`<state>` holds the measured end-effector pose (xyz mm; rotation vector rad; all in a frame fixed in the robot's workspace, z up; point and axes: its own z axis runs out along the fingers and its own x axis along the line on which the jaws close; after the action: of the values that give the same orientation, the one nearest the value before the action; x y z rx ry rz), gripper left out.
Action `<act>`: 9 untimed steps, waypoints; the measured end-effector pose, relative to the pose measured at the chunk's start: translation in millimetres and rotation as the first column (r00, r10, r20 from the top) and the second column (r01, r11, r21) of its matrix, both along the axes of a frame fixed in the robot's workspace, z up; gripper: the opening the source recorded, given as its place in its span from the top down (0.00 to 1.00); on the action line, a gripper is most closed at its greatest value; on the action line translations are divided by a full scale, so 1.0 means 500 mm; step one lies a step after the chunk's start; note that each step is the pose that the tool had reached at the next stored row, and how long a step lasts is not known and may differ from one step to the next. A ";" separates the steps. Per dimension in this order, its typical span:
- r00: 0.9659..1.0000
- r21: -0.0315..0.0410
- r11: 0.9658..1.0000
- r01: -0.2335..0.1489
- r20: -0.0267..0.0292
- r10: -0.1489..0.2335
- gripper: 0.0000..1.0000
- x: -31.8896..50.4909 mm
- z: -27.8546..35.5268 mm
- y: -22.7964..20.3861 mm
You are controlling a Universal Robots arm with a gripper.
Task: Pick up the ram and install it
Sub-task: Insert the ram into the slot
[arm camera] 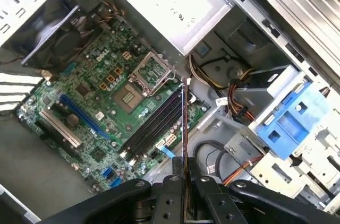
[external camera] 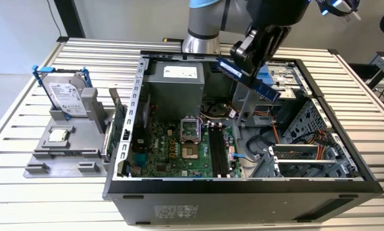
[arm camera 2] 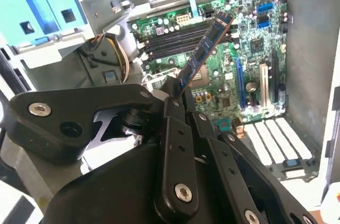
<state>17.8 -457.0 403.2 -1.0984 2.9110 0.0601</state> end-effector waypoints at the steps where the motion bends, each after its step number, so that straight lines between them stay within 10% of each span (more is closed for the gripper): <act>1: 1.000 0.000 1.000 0.020 0.000 -0.020 1.00 0.000 0.000 0.0000; 9: 0.986 0.000 0.986 0.164 0.000 -0.164 1.00 0.000 0.000 0.0000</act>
<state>17.8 -457.0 403.2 -0.8546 2.9886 0.0560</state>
